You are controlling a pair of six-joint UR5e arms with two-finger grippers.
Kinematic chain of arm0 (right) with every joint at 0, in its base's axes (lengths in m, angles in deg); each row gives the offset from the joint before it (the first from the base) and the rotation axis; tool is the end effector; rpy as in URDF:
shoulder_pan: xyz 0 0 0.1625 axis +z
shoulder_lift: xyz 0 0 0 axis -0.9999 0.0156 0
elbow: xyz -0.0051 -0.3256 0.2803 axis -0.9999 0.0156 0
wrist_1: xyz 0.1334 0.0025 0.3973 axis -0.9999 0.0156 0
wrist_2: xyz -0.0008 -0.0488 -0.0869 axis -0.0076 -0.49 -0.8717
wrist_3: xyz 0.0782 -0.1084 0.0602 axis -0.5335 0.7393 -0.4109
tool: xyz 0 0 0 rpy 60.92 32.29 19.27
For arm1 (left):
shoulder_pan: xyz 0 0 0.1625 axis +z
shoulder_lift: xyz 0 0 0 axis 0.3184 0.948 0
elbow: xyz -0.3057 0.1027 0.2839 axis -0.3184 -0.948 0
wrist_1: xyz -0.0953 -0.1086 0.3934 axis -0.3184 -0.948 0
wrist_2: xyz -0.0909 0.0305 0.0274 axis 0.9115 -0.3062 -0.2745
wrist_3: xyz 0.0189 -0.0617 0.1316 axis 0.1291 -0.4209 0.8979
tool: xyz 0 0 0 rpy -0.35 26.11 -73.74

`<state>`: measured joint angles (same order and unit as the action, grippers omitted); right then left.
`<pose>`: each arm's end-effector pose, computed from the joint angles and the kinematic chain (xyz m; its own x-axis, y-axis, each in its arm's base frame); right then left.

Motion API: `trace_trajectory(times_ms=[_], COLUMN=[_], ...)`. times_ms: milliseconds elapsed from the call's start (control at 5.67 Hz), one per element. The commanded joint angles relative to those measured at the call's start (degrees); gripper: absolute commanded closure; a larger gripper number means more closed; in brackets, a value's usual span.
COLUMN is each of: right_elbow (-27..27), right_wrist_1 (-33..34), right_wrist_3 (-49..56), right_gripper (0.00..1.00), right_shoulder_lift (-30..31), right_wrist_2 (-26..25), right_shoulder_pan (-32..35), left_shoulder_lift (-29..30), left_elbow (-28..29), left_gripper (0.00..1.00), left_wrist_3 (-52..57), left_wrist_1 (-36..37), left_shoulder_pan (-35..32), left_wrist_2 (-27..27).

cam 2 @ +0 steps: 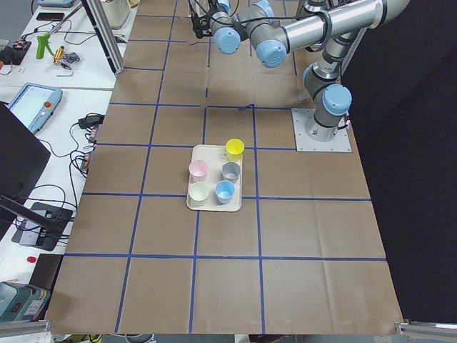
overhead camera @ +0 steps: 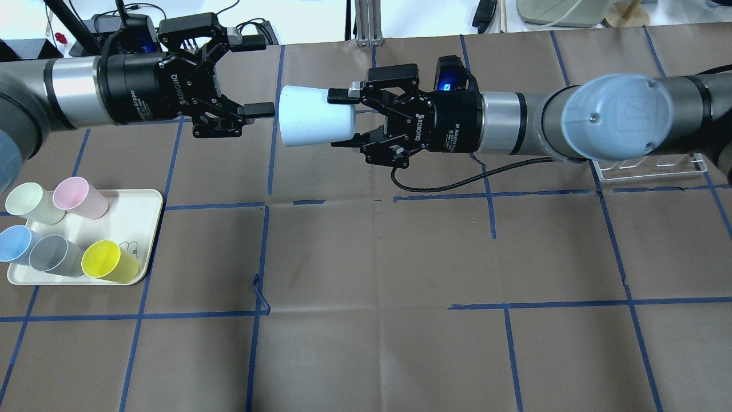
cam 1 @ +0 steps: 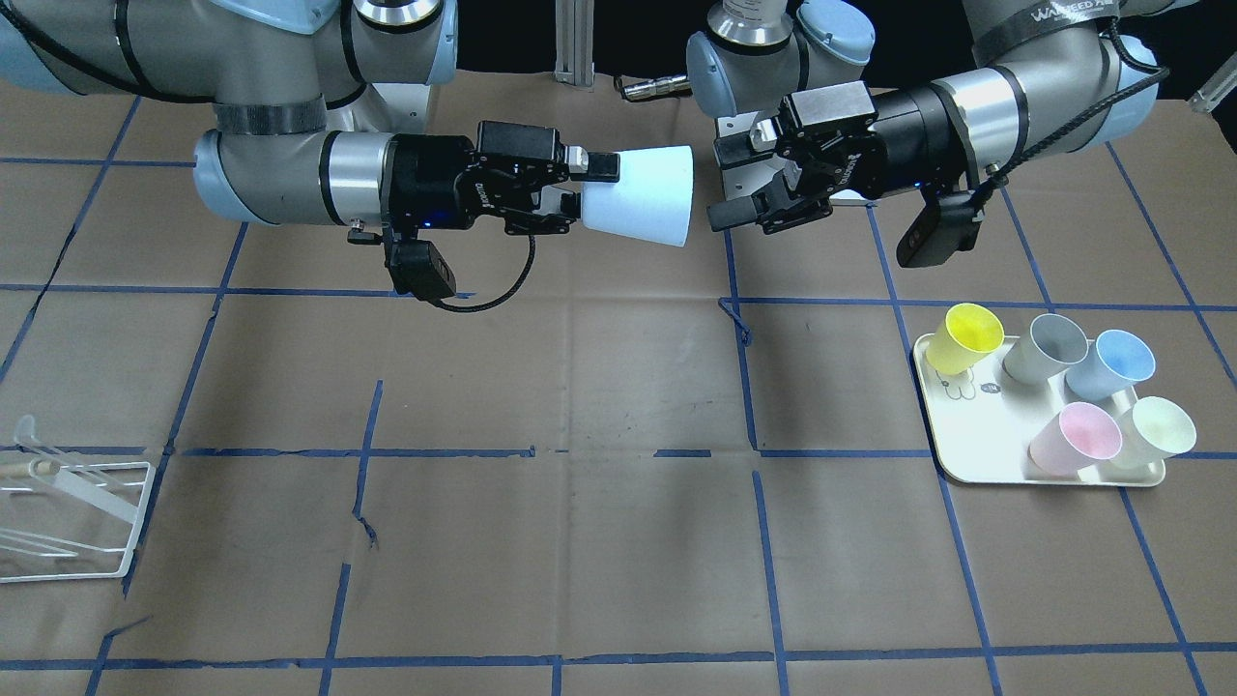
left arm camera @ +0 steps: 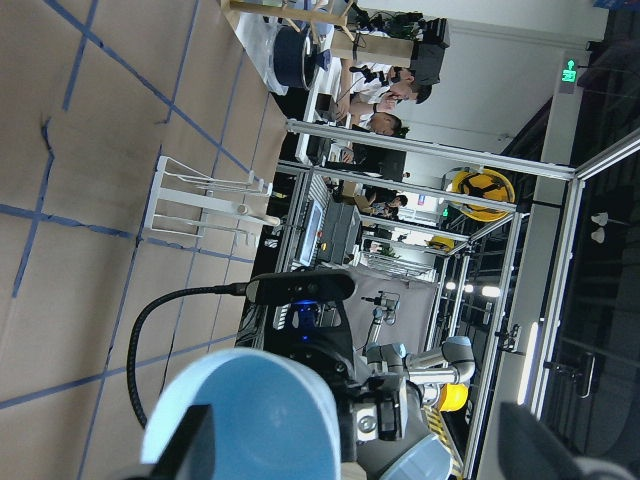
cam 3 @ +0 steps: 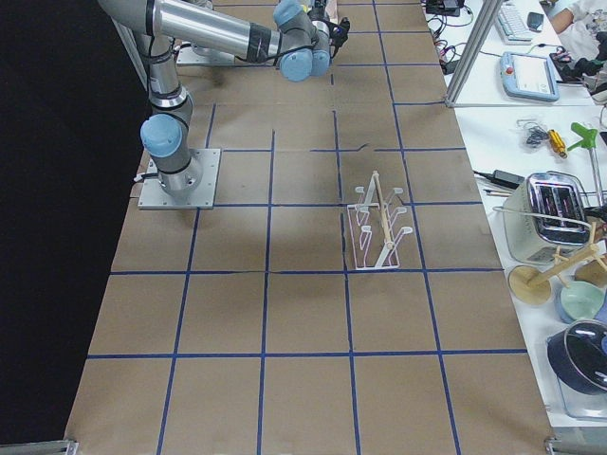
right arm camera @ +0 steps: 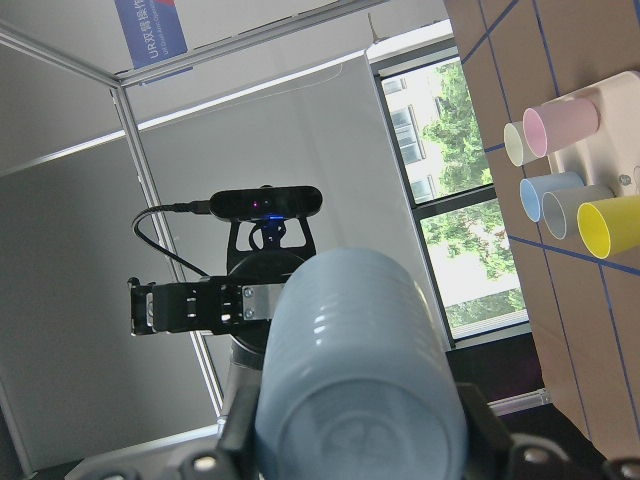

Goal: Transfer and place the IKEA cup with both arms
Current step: 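Close the left gripper on the cup's rim end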

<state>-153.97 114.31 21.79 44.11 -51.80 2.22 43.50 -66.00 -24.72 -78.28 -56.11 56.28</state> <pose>0.2903 -0.4738 0.3842 0.0623 0.2675 -0.9615 0.0365 0.9622 0.2700 -0.1530 -0.4870 0.4419 -0.1615 -0.2242 0.9611 -0.2107 0.9592 0.1884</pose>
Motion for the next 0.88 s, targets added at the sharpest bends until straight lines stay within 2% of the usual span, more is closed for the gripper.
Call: trace_trajectory(times_ms=[0,176,353,529,706], right_elbow=[-0.02,-0.02,-0.02,-0.02,-0.02], right_wrist_1=[0.00,0.09,0.09,0.09,0.09], right_wrist_3=[0.07,0.07,0.07,0.07,0.07], right_gripper=[0.50,0.49,0.49,0.49,0.49], right_shoulder_lift=[-0.02,-0.02,-0.02,-0.02,-0.02], right_wrist_2=[-0.08,-0.08,-0.08,-0.08,-0.17], right_shoulder_pan=[-0.01,-0.09,-0.09,-0.09,-0.09], left_shoulder_lift=[-0.31,-0.83,-1.19,-1.28,-1.19], left_elbow=[0.12,0.13,0.47,0.56,0.65], left_gripper=[0.01,0.01,0.08,0.34,0.70], left_wrist_3=[0.03,0.03,0.03,0.55,0.64], left_wrist_1=[-0.02,-0.10,-0.10,0.16,0.77], left_shoulder_pan=[-2.65,-3.10,-3.11,-2.41,-2.32], left_wrist_2=[-2.19,-2.19,-2.37,-6.54,-7.72])
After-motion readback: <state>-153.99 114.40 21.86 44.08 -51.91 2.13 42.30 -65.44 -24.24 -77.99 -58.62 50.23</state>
